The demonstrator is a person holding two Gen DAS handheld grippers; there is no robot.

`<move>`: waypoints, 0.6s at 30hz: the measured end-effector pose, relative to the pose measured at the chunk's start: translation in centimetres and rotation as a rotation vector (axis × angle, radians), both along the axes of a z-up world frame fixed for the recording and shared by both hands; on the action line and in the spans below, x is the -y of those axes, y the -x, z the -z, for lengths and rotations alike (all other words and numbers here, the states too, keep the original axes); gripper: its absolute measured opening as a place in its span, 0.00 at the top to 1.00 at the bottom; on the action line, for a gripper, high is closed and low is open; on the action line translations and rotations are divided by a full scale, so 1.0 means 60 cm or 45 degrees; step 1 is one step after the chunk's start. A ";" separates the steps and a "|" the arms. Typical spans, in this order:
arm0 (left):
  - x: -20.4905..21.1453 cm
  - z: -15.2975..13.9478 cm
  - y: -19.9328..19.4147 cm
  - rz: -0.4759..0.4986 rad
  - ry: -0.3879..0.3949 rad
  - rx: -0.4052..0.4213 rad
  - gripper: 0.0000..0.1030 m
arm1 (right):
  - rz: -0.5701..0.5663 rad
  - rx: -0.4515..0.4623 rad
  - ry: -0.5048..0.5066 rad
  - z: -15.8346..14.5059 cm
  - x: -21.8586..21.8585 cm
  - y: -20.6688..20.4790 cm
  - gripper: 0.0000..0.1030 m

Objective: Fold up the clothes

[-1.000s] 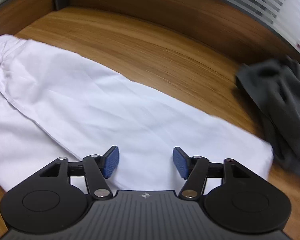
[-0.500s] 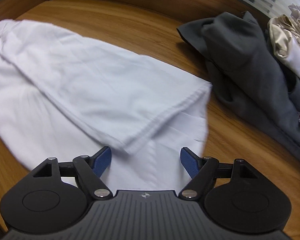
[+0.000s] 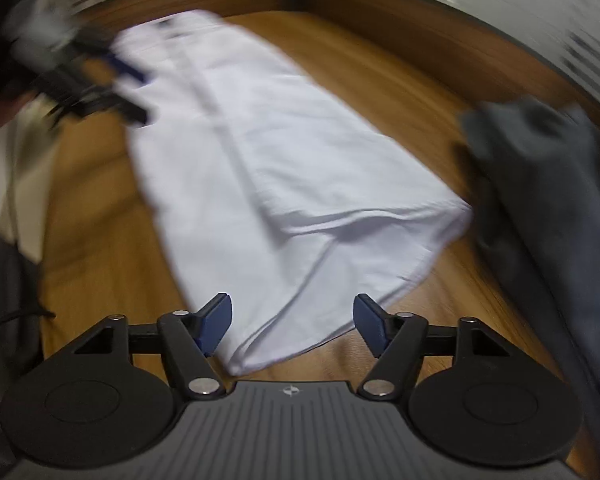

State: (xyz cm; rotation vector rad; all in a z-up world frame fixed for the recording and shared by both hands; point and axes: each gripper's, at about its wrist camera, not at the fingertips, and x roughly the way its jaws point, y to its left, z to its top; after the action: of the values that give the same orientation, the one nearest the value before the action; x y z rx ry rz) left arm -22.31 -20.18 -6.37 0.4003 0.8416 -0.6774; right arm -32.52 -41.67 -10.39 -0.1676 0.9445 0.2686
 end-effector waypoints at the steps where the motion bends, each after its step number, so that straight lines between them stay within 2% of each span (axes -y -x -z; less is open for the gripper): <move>1: 0.011 -0.002 0.013 0.002 0.000 0.005 0.24 | -0.075 0.010 0.030 0.003 -0.006 0.007 0.36; 6: 0.065 0.001 0.075 0.060 -0.029 0.019 0.19 | -0.364 0.098 0.161 0.014 -0.023 0.032 0.54; 9: 0.093 0.008 0.106 0.118 -0.052 0.032 0.18 | -0.510 0.161 0.232 0.020 -0.032 0.040 0.58; 16: 0.134 0.022 0.143 0.194 -0.082 0.049 0.17 | -0.780 0.259 0.322 0.031 -0.050 0.053 0.59; 17: 0.136 0.025 0.146 0.200 -0.091 0.057 0.17 | -0.798 0.265 0.331 0.032 -0.051 0.053 0.67; 18: 0.139 0.027 0.148 0.206 -0.100 0.064 0.16 | -0.806 0.256 0.336 0.032 -0.050 0.049 0.85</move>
State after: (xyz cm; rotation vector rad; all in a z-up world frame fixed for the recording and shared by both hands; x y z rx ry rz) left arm -31.20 -28.52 -8.00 0.5587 0.7952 -0.7819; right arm -35.47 -38.67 -12.34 -0.7286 0.7028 0.6954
